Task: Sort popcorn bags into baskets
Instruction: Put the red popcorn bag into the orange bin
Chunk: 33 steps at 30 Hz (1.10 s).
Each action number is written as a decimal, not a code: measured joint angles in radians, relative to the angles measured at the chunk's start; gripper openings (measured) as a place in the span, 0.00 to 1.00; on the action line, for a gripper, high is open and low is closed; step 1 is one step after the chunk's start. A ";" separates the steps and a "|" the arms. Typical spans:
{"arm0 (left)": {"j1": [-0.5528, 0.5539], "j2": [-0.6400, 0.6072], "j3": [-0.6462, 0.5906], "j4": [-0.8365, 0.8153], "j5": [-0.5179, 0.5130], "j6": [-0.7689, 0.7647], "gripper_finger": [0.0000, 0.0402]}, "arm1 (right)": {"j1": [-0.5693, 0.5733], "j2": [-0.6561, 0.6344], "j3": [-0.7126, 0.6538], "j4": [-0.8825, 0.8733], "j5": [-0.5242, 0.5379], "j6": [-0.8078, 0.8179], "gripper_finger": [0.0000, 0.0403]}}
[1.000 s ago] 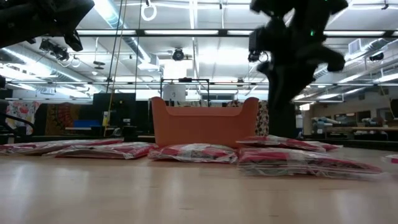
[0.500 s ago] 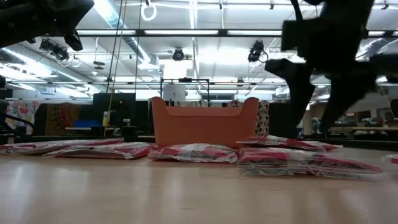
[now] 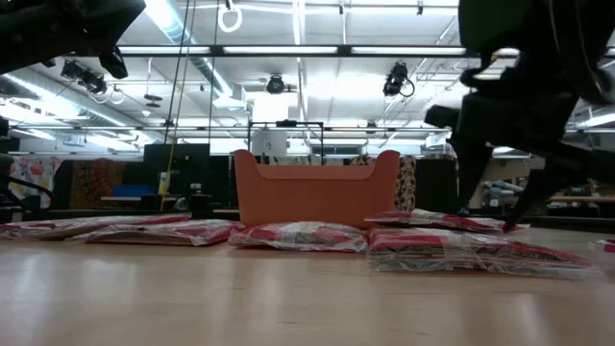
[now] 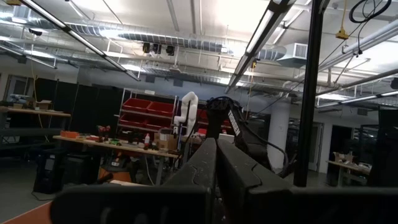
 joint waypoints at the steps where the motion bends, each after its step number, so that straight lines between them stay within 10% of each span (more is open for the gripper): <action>1: 0.000 0.000 0.000 0.000 0.000 0.000 0.04 | 0.000 0.000 -0.010 0.001 0.003 0.000 0.58; 19: 0.000 0.000 0.000 0.000 0.000 0.002 0.04 | -0.005 -0.004 -0.119 0.234 0.095 -0.094 0.44; 33: 0.000 0.000 0.000 0.000 0.000 0.002 0.04 | -0.008 0.000 -0.119 0.292 0.020 -0.094 0.03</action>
